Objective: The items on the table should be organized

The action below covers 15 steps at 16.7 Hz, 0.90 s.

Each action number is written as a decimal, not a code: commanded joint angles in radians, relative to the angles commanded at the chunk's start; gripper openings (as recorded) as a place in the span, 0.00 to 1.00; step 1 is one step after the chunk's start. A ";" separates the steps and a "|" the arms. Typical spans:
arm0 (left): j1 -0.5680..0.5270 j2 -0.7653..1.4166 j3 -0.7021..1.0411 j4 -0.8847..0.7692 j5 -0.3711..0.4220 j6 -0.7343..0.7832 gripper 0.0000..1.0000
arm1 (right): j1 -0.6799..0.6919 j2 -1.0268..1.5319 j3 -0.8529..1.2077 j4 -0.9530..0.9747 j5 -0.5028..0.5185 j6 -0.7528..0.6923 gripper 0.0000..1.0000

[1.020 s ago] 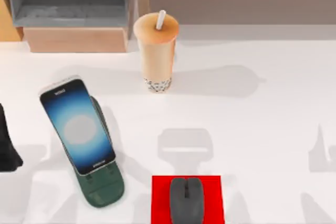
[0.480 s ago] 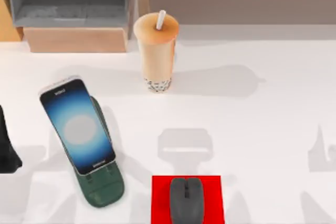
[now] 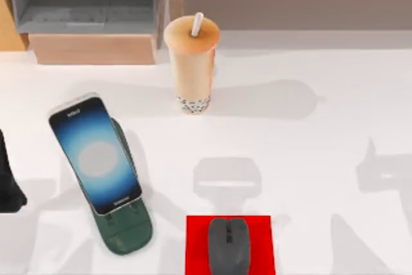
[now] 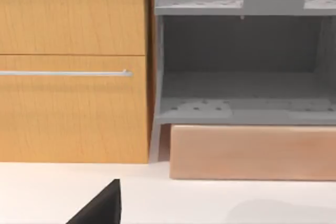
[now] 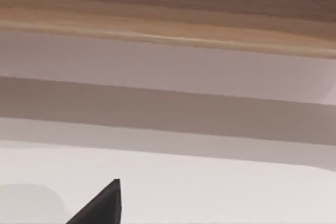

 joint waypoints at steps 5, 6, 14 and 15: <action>0.000 0.000 0.000 0.000 0.000 0.000 1.00 | 0.189 0.379 0.148 0.197 0.160 -0.031 1.00; 0.000 0.000 0.000 0.000 0.000 0.000 1.00 | 0.229 0.461 0.181 0.238 0.194 -0.035 1.00; 0.000 0.000 0.000 0.000 0.000 0.000 1.00 | 0.547 1.165 0.510 0.556 0.458 -0.034 1.00; 0.000 0.000 0.000 0.000 0.000 0.000 1.00 | 0.579 1.249 0.559 0.591 0.487 -0.028 1.00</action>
